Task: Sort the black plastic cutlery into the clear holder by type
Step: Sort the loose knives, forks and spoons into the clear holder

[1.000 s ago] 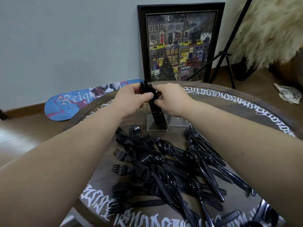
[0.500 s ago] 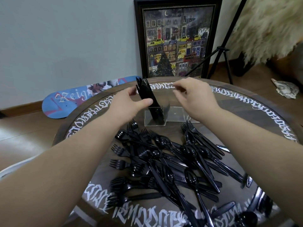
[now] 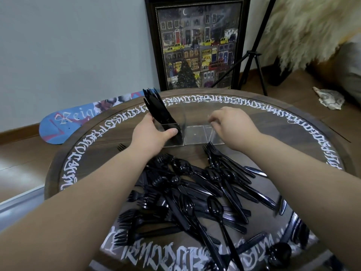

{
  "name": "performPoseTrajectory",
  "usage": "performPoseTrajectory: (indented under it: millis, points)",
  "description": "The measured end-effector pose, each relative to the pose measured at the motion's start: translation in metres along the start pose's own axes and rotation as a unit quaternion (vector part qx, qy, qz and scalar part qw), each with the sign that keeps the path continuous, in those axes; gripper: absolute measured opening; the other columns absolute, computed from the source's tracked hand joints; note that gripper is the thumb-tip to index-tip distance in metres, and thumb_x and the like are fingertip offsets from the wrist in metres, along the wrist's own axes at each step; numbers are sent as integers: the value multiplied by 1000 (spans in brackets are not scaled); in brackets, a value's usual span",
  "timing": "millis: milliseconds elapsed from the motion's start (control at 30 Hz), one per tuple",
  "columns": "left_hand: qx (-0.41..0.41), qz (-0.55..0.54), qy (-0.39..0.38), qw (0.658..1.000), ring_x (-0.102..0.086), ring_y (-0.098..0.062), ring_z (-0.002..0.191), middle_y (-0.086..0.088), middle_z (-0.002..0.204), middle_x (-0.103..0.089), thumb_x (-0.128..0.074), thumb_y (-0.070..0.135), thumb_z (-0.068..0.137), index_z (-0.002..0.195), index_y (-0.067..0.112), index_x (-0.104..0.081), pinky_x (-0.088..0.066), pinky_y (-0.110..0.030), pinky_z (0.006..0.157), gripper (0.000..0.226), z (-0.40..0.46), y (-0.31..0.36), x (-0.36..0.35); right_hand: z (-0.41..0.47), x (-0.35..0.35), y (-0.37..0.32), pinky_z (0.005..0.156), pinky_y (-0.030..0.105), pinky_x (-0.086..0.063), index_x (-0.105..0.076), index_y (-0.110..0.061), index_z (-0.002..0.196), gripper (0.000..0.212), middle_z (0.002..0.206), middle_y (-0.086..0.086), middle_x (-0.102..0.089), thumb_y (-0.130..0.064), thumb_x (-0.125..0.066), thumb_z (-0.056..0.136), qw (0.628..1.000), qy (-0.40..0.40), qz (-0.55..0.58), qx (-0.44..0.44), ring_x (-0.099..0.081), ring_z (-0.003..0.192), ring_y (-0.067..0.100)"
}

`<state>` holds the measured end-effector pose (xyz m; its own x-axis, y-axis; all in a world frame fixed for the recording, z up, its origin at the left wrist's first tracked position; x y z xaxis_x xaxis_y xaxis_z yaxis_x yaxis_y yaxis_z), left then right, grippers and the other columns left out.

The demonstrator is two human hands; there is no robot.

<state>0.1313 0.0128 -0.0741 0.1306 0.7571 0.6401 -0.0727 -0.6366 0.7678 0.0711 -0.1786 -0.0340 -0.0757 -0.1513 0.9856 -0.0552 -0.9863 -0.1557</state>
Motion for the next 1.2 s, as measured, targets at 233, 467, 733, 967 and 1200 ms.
performPoseTrajectory:
  millis: [233, 467, 733, 967, 1200]
  points:
    - [5, 16, -7, 1000, -51, -21, 122, 0, 138, -53, -76, 38, 77, 140, 20, -43, -41, -31, 98, 73, 3, -6, 2, -7, 2, -2, 87, 38, -46, -54, -15, 129, 33, 118, 11, -59, -25, -48, 98, 1000, 16, 13, 14, -55, 106, 29]
    - [0, 39, 18, 999, -39, -19, 136, -2, 150, -39, -72, 42, 80, 150, 16, -28, -31, -33, 110, 87, -33, -9, 16, -72, 30, 33, 99, 32, -39, -46, -17, 138, 49, 136, 2, -52, -22, -59, 91, 987, 135, 81, -35, -49, 123, 19]
    - [-137, 165, -37, 976, -32, -16, 138, 1, 148, -38, -69, 38, 83, 138, 24, -48, -27, -34, 112, 60, -131, -2, -12, -165, -21, 36, 88, 35, -45, -71, -15, 108, 22, 106, 5, -69, -14, -59, 90, 995, 10, 91, -27, -59, 103, 26]
    - [-243, 322, -207, 891, 6, -20, 148, 7, 158, -19, -51, 55, 89, 138, 43, -42, -7, -57, 117, 52, -201, 0, -69, -200, -31, 34, 84, 30, -39, -66, -29, 115, 25, 107, -5, -60, -29, -56, 92, 995, -55, 79, -3, -47, 103, 16]
    - [-155, 397, -193, 884, 13, -20, 147, 6, 160, -5, -49, 46, 93, 146, 45, -25, -4, -58, 115, 58, -204, -28, -65, -196, -75, 13, 96, 35, -40, -56, -24, 131, 40, 120, 3, -51, -40, -49, 96, 997, -82, 17, 2, -40, 114, 25]
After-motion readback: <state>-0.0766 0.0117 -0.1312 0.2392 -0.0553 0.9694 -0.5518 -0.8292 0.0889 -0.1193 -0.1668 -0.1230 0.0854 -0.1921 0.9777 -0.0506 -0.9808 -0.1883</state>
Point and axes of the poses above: each hand's wrist, its own z-axis towards the middle knuckle, its own x-axis out of the back of the hand, y = z × x, the point moved 9 cm from there along z, towards the middle knuckle
